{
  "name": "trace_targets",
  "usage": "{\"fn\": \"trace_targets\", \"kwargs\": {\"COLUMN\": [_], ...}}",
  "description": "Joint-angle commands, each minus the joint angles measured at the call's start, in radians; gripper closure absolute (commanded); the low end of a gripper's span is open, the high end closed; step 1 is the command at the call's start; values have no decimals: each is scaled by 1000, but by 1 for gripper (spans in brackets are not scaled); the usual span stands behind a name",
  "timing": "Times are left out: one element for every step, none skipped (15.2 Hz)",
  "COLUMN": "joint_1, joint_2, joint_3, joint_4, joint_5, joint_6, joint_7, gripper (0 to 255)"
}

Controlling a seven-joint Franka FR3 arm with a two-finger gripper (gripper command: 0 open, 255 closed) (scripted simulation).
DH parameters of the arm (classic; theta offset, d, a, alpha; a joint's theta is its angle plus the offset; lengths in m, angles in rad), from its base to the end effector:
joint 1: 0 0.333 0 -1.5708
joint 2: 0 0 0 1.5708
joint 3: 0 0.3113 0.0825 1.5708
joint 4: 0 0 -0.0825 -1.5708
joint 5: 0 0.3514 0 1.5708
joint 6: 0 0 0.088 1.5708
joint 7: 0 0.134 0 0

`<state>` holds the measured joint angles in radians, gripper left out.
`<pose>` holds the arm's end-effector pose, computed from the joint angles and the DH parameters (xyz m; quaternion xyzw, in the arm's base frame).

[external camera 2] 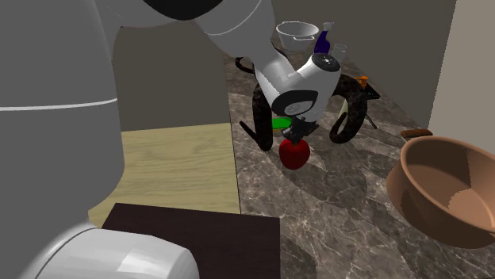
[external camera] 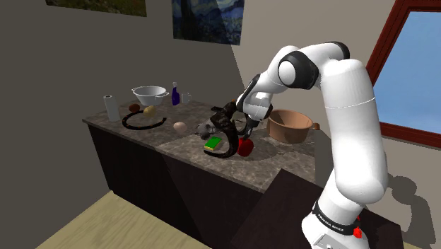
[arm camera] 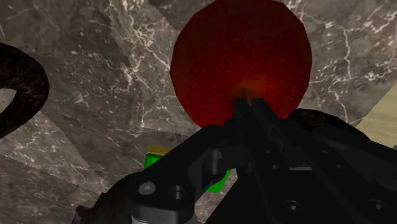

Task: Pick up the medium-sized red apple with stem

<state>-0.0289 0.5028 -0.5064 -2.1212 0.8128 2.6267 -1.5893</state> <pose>0.4796 -0.2949 0.2021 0.9710 0.2092 0.1153 0.0082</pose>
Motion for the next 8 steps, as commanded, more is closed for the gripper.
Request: {"fn": "trace_targets", "kwargs": {"joint_1": [0,0,0,0,7,15,22,29], "joint_2": [0,0,0,-1,-12,-23,-35,-46], "joint_3": [0,0,0,-1,-10,-20,-29,-38], "joint_4": [0,0,0,0,-3,-6,-9,-11], "joint_5": [0,0,0,-1,-14,-27,-40,-53], "joint_6": [0,0,0,-1,-8,-14,-21,-28], "joint_7": [0,0,0,0,11,21,32,43], "gripper": [255,255,255,255,255,255,255,255]}}
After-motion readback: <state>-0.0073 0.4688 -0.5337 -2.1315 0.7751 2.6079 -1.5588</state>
